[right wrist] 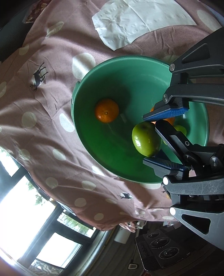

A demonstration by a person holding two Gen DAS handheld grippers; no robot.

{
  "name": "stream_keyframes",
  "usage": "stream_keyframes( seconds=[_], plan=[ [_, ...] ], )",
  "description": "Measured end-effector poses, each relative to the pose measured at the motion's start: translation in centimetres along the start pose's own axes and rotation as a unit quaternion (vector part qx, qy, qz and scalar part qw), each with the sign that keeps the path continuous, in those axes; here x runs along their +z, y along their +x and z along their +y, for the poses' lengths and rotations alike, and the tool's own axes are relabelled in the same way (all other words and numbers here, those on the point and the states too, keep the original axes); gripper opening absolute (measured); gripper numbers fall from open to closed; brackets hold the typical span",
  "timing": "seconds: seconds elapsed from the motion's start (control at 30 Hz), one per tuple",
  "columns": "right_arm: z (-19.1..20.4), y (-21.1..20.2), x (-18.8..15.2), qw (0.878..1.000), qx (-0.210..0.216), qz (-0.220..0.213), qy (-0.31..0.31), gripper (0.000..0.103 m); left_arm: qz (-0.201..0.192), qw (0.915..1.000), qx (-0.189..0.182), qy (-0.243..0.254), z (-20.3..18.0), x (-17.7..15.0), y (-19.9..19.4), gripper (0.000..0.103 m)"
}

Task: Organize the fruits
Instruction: 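Open the right gripper to drop the green fruit into the bowl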

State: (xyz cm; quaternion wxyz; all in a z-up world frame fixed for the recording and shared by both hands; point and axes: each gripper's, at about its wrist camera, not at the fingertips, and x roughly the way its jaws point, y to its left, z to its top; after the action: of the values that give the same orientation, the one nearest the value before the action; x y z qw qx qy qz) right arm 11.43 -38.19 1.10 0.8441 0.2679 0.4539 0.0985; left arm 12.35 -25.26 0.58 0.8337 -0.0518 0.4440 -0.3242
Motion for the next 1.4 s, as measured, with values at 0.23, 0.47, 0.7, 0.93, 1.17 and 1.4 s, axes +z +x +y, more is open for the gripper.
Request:
stream_keyframes(
  seconds=[0.23, 0.47, 0.7, 0.93, 1.17, 1.4],
  plan=[
    [-0.1, 0.1, 0.0, 1.0, -0.004, 0.001, -0.001, 0.043, 0.002, 1.0, -0.003, -0.003, 0.0, 0.0, 0.2, 0.04],
    [-0.1, 0.1, 0.0, 1.0, -0.013, 0.001, -0.001, 0.044, 0.003, 1.0, -0.005, -0.003, -0.1, 0.0, 0.4, 0.041],
    [-0.1, 0.2, 0.0, 1.0, -0.02, 0.002, 0.002, 0.044, 0.004, 1.0, 0.002, 0.0, -0.3, -0.1, 0.8, 0.04],
    [-0.2, 0.1, 0.0, 1.0, -0.03, -0.001, 0.007, 0.045, 0.0, 1.0, 0.005, -0.005, -0.2, -0.2, 0.7, 0.039],
    [-0.1, -0.3, 0.1, 1.0, -0.026, -0.01, 0.007, 0.05, -0.01, 0.9998, 0.017, 0.0, -0.3, -0.3, -0.2, 0.041],
    [0.3, -1.6, 0.2, 0.999, -0.026, -0.047, 0.006, 0.062, -0.04, 0.9988, 0.028, -0.005, 0.1, -0.6, -3.1, 0.045]
  ],
)
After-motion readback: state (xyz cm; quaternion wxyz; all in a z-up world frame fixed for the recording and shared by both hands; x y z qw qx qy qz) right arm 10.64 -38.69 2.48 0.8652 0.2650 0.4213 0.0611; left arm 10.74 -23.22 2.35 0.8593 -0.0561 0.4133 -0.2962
